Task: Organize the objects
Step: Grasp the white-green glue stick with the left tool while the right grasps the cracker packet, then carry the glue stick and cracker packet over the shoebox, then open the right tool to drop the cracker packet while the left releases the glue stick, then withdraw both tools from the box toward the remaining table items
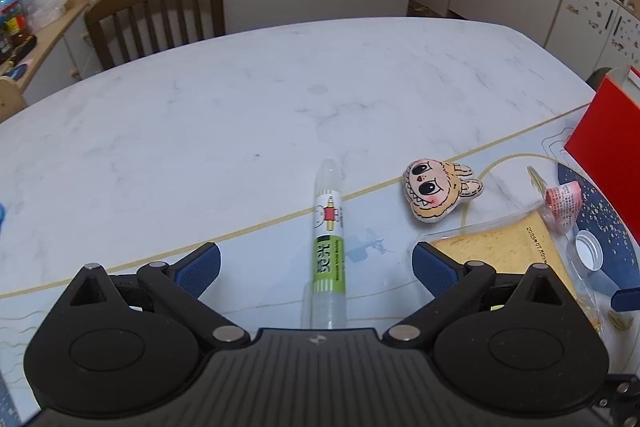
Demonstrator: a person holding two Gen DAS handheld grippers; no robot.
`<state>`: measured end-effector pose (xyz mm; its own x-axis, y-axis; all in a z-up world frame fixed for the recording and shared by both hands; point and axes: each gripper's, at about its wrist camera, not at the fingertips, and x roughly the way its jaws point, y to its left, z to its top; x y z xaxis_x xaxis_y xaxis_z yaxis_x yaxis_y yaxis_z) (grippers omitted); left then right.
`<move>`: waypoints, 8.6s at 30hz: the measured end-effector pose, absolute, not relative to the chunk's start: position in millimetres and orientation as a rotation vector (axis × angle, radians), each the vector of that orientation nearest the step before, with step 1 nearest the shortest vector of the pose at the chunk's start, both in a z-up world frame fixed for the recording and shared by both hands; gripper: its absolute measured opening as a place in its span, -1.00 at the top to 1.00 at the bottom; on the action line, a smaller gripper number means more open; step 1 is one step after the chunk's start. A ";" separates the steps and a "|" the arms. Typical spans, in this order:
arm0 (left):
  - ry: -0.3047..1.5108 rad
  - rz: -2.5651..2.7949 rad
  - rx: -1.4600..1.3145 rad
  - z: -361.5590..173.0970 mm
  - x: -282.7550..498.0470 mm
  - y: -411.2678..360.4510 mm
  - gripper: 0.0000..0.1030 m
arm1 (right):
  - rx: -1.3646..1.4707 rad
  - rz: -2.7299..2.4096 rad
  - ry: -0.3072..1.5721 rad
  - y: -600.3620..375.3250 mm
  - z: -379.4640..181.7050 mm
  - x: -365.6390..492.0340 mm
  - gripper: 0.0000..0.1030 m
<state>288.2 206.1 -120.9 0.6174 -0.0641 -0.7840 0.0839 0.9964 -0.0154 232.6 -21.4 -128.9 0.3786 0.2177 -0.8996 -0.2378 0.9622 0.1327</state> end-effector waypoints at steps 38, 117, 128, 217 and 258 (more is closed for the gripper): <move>0.918 -0.128 0.063 -128.5 271.8 190.6 0.68 | -0.026 0.300 1.109 -45.1 -116.3 214.1 0.06; 0.953 -0.375 0.149 -43.6 334.4 -224.2 0.68 | -0.058 0.310 1.038 -384.4 -66.5 323.1 0.06; 1.028 -0.357 0.175 -73.3 361.8 -232.2 0.68 | -0.153 0.371 1.085 -368.9 -89.4 336.2 0.06; 0.804 -0.362 -0.024 -7.5 217.7 50.5 -0.57 | -0.125 0.491 0.878 -163.2 -18.6 210.5 -0.86; 0.927 -0.150 0.002 -126.3 342.4 132.1 -0.98 | -0.161 0.359 1.039 -57.3 -119.3 330.1 -0.63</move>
